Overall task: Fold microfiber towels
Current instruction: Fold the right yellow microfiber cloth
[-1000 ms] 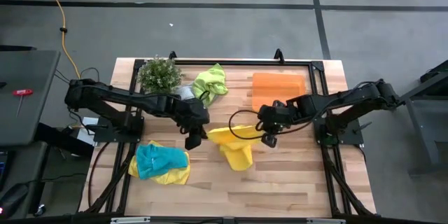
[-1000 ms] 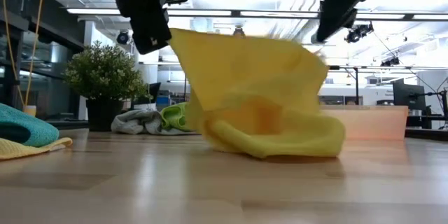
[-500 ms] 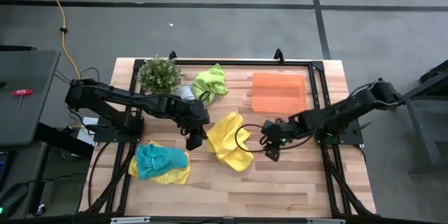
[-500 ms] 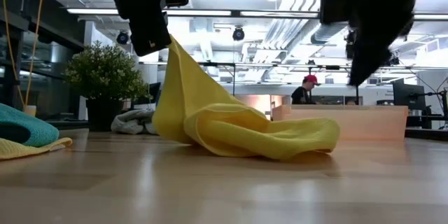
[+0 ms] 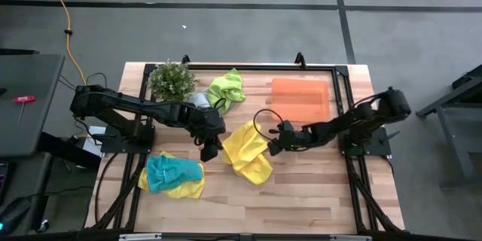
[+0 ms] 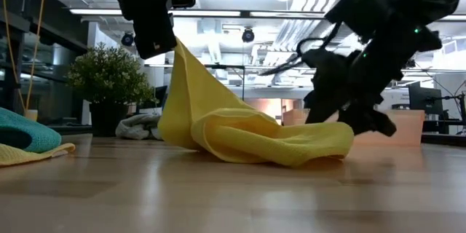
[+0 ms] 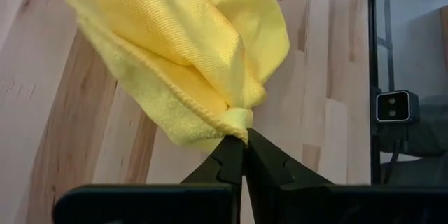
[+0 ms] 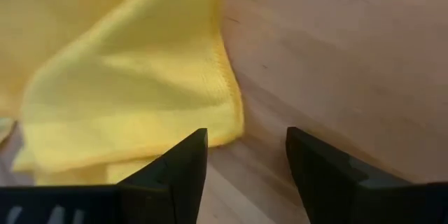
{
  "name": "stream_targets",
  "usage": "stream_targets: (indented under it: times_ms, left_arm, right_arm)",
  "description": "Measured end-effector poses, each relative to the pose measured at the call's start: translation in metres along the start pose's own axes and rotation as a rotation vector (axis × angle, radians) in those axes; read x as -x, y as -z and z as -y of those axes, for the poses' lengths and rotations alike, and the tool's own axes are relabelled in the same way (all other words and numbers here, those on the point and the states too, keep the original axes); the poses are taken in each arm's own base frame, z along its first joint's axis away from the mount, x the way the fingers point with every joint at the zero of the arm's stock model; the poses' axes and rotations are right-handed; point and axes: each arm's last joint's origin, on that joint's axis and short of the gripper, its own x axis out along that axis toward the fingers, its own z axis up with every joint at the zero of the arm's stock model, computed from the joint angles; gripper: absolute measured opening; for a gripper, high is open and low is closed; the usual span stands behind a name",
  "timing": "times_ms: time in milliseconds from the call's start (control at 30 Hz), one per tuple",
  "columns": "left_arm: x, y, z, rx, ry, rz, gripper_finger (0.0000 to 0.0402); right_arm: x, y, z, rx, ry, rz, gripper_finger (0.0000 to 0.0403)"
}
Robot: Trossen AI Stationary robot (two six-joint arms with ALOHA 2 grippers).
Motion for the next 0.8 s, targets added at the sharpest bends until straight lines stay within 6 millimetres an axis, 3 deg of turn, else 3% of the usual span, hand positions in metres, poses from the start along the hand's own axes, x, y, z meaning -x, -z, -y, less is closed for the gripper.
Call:
stream_targets:
  times_ms: [167,533,667,800]
  left_arm:
    - [0.0,0.0,0.0,-0.001,-0.003,0.004,0.0]
    - [0.0,-0.001,0.0,0.0,-0.006,0.013,0.0]
    - [0.0,-0.001,0.0,0.0,-0.006,0.014,0.0]
    - [0.0,-0.001,0.0,0.018,-0.005,0.013,0.0]
  right_arm:
    - [-0.01,0.0,-0.006,-0.026,0.014,0.006,0.0188]
    - [-0.01,-0.003,-0.01,-0.051,0.023,-0.001,0.0186]
    - [-0.01,-0.003,-0.009,-0.052,0.037,0.006,0.0154]
    - [-0.01,-0.003,-0.008,-0.05,0.048,0.005,0.0097]
